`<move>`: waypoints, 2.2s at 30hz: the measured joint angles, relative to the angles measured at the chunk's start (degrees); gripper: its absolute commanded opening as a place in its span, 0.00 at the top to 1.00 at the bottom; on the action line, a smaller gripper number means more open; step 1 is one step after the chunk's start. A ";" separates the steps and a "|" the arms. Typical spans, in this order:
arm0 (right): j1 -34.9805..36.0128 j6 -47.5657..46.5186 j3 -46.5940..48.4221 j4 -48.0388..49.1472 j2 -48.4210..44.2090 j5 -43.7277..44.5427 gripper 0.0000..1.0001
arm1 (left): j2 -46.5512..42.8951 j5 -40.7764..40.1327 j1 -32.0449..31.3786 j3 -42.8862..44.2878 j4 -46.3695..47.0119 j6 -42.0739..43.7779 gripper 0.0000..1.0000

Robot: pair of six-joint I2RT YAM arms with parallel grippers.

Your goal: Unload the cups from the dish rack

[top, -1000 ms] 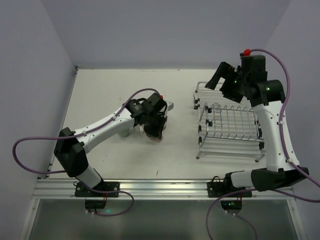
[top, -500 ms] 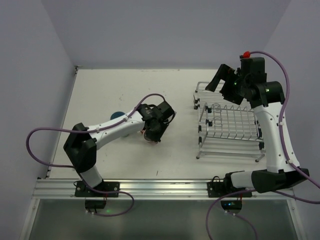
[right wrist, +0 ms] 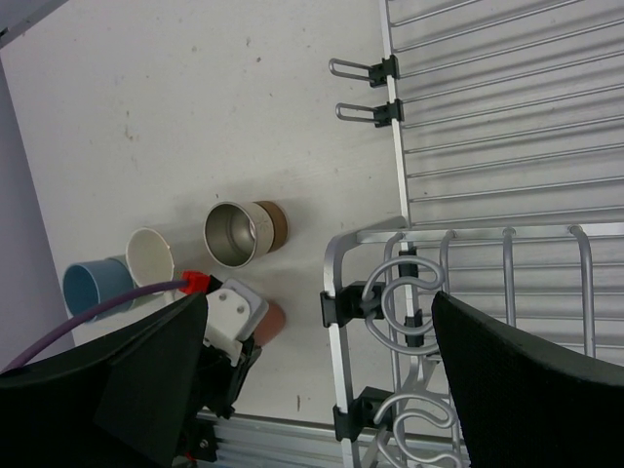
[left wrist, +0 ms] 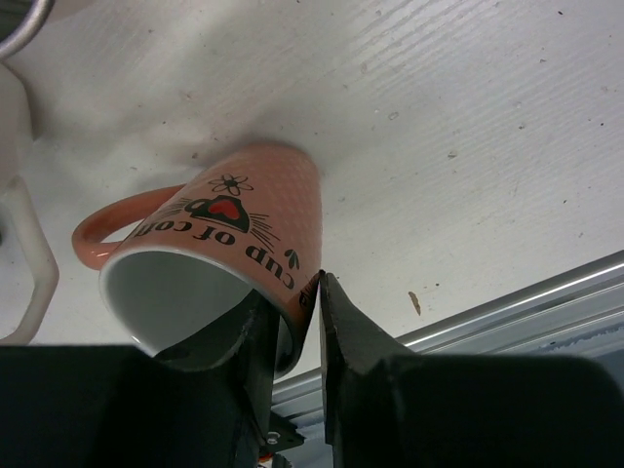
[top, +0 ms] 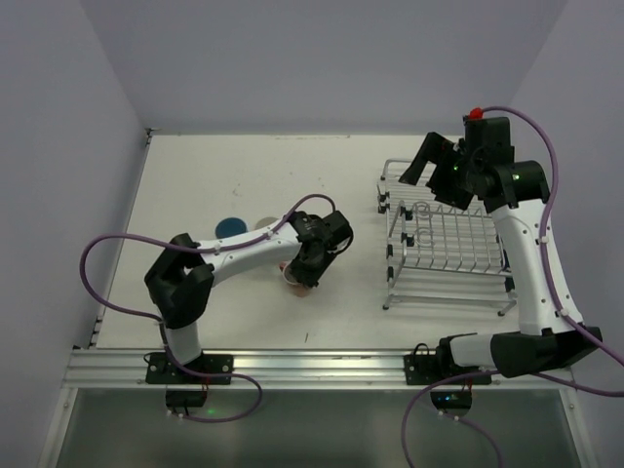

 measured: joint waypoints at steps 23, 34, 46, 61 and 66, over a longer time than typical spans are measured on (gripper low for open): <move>0.00 -0.72 -3.89 0.39 -2.64 0.00 0.01 | 1.38 -3.67 -1.88 1.99 -0.26 -0.17 0.32; 0.00 -2.84 -5.38 2.38 -9.60 -1.05 0.01 | -4.04 -9.01 -2.16 4.24 -0.46 -1.66 0.00; 0.00 -3.63 -14.75 2.97 -21.88 -3.43 0.01 | -14.45 -9.73 -2.71 4.74 1.38 -1.95 0.00; 0.00 -2.69 -32.85 3.67 -46.82 -7.43 0.01 | -38.36 -3.76 -3.96 -9.38 12.90 -7.28 0.00; 0.00 -2.01 -42.49 5.27 -54.93 -7.67 0.01 | -47.74 -3.72 -3.98 -18.64 18.27 -10.08 0.00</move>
